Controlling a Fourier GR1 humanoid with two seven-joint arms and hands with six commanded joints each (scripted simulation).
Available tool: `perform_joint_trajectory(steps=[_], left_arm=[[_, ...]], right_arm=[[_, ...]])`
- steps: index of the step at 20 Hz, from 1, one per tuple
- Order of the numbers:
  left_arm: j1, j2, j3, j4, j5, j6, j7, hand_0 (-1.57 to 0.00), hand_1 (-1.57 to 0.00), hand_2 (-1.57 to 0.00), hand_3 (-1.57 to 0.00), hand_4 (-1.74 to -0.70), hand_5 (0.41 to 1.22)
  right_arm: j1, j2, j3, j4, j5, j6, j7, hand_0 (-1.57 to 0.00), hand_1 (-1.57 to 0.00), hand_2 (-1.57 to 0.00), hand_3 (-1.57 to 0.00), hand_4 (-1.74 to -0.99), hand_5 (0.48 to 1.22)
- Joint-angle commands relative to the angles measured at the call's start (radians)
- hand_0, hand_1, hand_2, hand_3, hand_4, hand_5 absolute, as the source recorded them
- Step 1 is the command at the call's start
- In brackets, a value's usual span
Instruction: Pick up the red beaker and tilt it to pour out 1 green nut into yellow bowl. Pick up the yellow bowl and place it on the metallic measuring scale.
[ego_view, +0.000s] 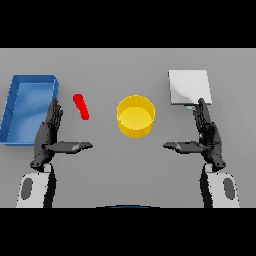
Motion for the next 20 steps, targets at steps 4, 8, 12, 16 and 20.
perform_joint_trajectory(steps=[4, 8, 12, 16, 20], left_arm=[[0.020, 0.019, 0.012, -0.013, 0.017, -0.016, -0.010, 0.00, 0.00, 0.00, 0.00, -1.15, 0.599], [0.098, 0.076, -0.028, -0.094, -0.028, -0.050, -0.038, 0.00, 0.00, 0.00, 0.00, -1.16, 0.599], [0.117, 0.103, -0.059, -0.160, -0.061, -0.054, 0.027, 0.00, 0.00, 0.00, 0.00, -1.16, 0.600], [0.119, 0.102, -0.080, -0.149, -0.094, -0.053, 0.043, 0.00, 0.00, 0.00, 0.00, -1.16, 0.602], [0.039, 0.083, -0.089, -0.036, -0.135, -0.040, 0.021, 0.00, 0.00, 0.00, 0.00, -1.21, 0.615]], right_arm=[[-0.008, 0.007, 0.005, 0.005, 0.006, -0.007, 0.002, 0.00, 0.00, 0.00, 0.00, -1.167, 0.599], [0.038, -0.050, 0.079, -0.044, 0.200, -0.069, -0.097, 0.00, 0.00, 0.00, 0.00, -1.163, 0.595], [0.087, -0.054, 0.130, -0.102, 0.304, -0.103, -0.063, 0.00, 0.00, 0.00, 0.00, -1.162, 0.591], [0.095, -0.044, 0.130, -0.115, 0.283, -0.095, -0.068, 0.00, 0.00, 0.00, 0.00, -1.199, 0.603], [0.092, -0.053, 0.126, -0.110, 0.267, -0.077, -0.082, 0.00, 0.00, 0.00, 0.00, -1.236, 0.623]])
